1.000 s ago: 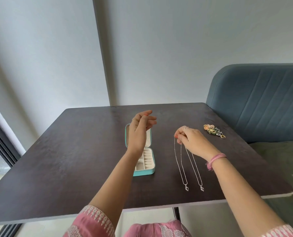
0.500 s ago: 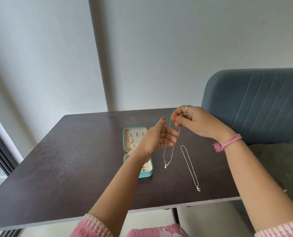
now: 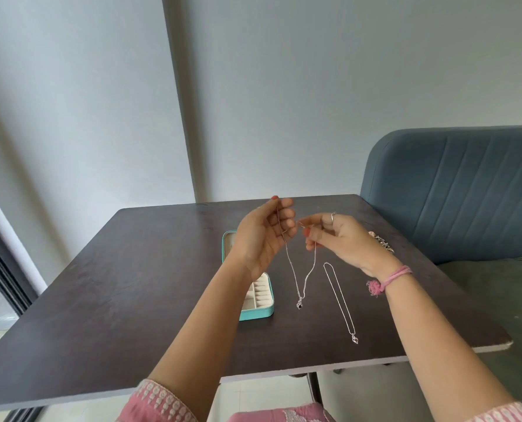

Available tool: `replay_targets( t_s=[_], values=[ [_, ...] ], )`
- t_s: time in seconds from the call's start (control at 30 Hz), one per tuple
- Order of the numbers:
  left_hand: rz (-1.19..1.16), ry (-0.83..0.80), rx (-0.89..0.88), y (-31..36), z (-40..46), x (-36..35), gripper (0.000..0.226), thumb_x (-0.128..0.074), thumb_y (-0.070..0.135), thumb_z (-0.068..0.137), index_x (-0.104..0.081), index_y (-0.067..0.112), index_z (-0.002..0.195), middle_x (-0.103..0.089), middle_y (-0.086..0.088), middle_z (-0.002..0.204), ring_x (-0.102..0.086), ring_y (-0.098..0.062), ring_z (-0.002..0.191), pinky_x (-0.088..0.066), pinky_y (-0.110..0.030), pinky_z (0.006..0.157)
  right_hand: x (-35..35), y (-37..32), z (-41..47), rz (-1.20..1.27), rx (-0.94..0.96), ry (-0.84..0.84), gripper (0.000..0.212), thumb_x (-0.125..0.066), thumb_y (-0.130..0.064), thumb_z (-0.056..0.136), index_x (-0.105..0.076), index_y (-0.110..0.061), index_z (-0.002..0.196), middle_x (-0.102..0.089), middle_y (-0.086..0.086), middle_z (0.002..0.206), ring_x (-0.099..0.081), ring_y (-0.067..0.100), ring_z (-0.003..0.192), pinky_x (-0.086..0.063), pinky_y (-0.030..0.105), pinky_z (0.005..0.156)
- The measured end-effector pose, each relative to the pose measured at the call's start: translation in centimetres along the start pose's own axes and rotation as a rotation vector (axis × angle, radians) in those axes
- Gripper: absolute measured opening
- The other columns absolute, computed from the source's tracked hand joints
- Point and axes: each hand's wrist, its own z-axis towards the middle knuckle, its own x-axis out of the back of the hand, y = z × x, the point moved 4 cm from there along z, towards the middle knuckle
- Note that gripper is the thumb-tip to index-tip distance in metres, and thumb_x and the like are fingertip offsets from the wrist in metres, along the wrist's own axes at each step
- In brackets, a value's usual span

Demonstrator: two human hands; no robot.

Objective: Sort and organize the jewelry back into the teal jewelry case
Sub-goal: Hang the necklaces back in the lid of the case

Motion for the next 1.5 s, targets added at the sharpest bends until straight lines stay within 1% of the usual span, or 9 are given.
replay_targets(
  t_s=[0.23, 0.5, 0.67, 0.73, 0.87, 1.03, 1.1, 1.27, 1.5],
  values=[
    [-0.092, 0.087, -0.134, 0.9, 0.1, 0.4, 0.027, -0.042, 0.025, 0.101, -0.064, 0.009, 0.106, -0.074, -0.002, 0.093, -0.071, -0.013, 0.086, -0.055, -0.021, 0.072, -2.9, 0.7, -2.2, -0.120, -0.003, -0.092, 0.016, -0.060, -0.021, 0.093, -0.069, -0.024, 0.105, -0.068, -0.010, 0.076, -0.063, 0.001, 0.082, -0.047, 0.013, 0.083],
    [0.117, 0.067, -0.165, 1.0, 0.1, 1.5, 0.034, -0.038, 0.022, 0.102, -0.053, 0.006, 0.128, -0.066, -0.009, 0.121, -0.065, -0.019, 0.111, -0.047, -0.034, 0.098, -3.8, -2.7, -3.4, -0.455, 0.115, -0.124, 0.022, -0.051, -0.024, 0.098, -0.067, -0.023, 0.112, -0.067, -0.016, 0.083, -0.062, 0.000, 0.090, -0.043, 0.004, 0.078],
    [0.342, -0.024, -0.023, 0.0, -0.8, 1.4, 0.036, -0.038, 0.024, 0.102, -0.053, 0.004, 0.127, -0.067, -0.018, 0.117, -0.065, -0.029, 0.106, -0.050, -0.040, 0.096, -2.7, -6.0, -2.5, -0.458, 0.179, -0.017, 0.015, -0.058, -0.033, 0.093, -0.067, -0.032, 0.082, -0.068, -0.010, 0.070, -0.062, 0.016, 0.074, -0.048, 0.031, 0.073],
    [0.404, -0.095, 0.005, -0.1, -1.3, 1.1, 0.036, -0.039, 0.023, 0.102, -0.060, 0.001, 0.121, -0.069, -0.020, 0.111, -0.068, -0.030, 0.095, -0.053, -0.039, 0.092, -2.1, -6.6, -1.9, -0.465, 0.159, 0.020, 0.014, -0.060, -0.037, 0.090, -0.070, -0.030, 0.083, -0.068, -0.008, 0.069, -0.062, 0.019, 0.072, -0.049, 0.035, 0.073],
    [0.462, -0.181, 0.014, 0.2, -2.3, 0.5, 0.033, -0.039, 0.019, 0.101, -0.066, 0.001, 0.104, -0.072, -0.014, 0.086, -0.061, -0.016, 0.053, -0.055, -0.028, 0.066, -0.8, -7.4, -1.0, -0.449, 0.153, 0.071, 0.014, -0.065, -0.037, 0.087, -0.072, -0.026, 0.085, -0.068, 0.001, 0.066, -0.060, 0.017, 0.064, -0.049, 0.033, 0.067],
    [0.368, -0.185, 0.016, 0.7, -2.8, 0.0, 0.035, -0.041, 0.024, 0.100, -0.067, 0.002, 0.090, -0.066, -0.005, 0.060, -0.041, -0.009, 0.034, -0.047, -0.022, 0.050, -0.2, -6.6, -0.4, -0.181, 0.101, 0.104, 0.013, -0.067, -0.031, 0.086, -0.073, -0.019, 0.085, -0.065, -0.002, 0.064, -0.055, 0.004, 0.059, -0.045, 0.021, 0.066],
    [0.300, -0.172, 0.004, 1.1, -2.7, -0.1, 0.036, -0.040, 0.025, 0.100, -0.068, 0.004, 0.092, -0.064, -0.002, 0.057, -0.038, -0.008, 0.033, -0.045, -0.021, 0.049, -0.5, -5.9, -0.5, -0.061, 0.075, 0.128, 0.011, -0.067, -0.028, 0.087, -0.072, -0.018, 0.084, -0.062, -0.008, 0.061, -0.053, 0.001, 0.058, -0.043, 0.014, 0.065],
    [0.116, -0.159, -0.016, 1.7, -2.7, -0.4, 0.035, -0.039, 0.025, 0.100, -0.067, 0.005, 0.104, -0.068, -0.002, 0.064, -0.044, -0.008, 0.037, -0.047, -0.020, 0.052, -2.0, -3.8, -1.6, 0.148, 0.019, 0.121, 0.016, -0.064, -0.037, 0.080, -0.073, -0.023, 0.080, -0.062, -0.005, 0.065, -0.056, 0.007, 0.068, -0.042, 0.030, 0.083],
    [-0.123, -0.128, -0.125, 2.5, -2.5, -0.4, 0.032, -0.039, 0.021, 0.099, -0.062, 0.006, 0.114, -0.073, -0.006, 0.093, -0.067, -0.012, 0.069, -0.056, -0.024, 0.074, -5.4, -2.9, -3.8, 0.188, 0.094, 0.070, 0.011, -0.061, -0.025, 0.085, -0.069, -0.017, 0.086, -0.070, -0.005, 0.072, -0.065, 0.004, 0.077, -0.047, 0.015, 0.080]
  ],
)
